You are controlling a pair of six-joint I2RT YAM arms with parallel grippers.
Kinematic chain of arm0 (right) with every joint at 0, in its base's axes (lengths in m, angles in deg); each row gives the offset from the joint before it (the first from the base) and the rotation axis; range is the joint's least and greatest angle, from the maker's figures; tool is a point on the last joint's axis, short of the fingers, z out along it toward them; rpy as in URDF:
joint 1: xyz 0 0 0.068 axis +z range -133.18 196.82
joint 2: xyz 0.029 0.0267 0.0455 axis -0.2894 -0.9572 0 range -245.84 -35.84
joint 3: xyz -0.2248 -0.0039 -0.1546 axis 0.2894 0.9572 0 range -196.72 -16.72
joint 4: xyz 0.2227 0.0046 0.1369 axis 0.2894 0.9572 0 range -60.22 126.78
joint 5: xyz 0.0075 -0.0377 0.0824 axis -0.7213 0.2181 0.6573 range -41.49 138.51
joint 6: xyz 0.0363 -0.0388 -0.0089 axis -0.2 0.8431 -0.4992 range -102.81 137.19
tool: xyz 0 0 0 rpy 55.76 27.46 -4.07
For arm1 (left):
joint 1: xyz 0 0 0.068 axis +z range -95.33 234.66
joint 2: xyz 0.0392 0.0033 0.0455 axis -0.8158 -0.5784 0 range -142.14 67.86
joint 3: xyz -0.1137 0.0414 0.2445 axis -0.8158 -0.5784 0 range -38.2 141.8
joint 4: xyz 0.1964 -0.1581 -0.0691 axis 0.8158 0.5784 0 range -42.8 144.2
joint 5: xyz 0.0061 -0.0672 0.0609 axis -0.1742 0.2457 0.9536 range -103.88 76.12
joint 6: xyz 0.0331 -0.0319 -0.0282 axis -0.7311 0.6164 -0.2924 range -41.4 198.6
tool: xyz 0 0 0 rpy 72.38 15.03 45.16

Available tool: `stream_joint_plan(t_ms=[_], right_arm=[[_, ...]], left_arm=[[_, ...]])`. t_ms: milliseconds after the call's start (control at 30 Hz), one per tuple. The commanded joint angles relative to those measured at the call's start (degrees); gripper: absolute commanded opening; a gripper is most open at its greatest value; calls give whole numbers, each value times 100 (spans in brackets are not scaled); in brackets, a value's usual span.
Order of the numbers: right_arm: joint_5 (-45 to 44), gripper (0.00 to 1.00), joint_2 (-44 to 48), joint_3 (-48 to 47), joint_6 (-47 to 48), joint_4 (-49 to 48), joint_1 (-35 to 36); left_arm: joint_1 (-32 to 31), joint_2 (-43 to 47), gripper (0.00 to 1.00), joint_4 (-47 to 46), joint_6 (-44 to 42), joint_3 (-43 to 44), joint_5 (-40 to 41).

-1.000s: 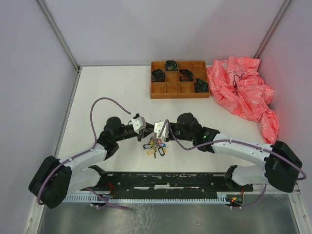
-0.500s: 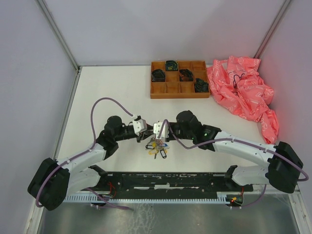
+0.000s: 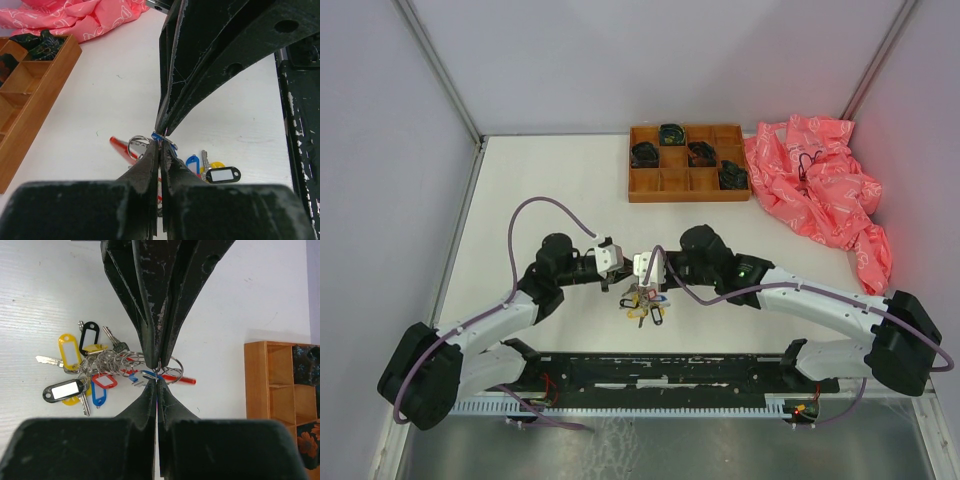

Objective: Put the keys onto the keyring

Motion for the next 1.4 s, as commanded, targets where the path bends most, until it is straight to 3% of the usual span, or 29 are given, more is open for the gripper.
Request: stream_joint_plan(t_ms=[0,633,1067,1367], right_arm=[[-194,1,161,-213,92,-231,31],[-507,1,56,913,-436,-1469,107],[-154,1,-12,845,-912,-1858,109],[-922,38,858,1095,-1551,-1558,113]], left_arm=[[1,56,3,73,-264,199,-69],[0,-35,3,-1604,1188,-176,525],[-2,-61,3,-2154,1639,-389,1121],[-5,0,3,-1860,1831,-452,2154]])
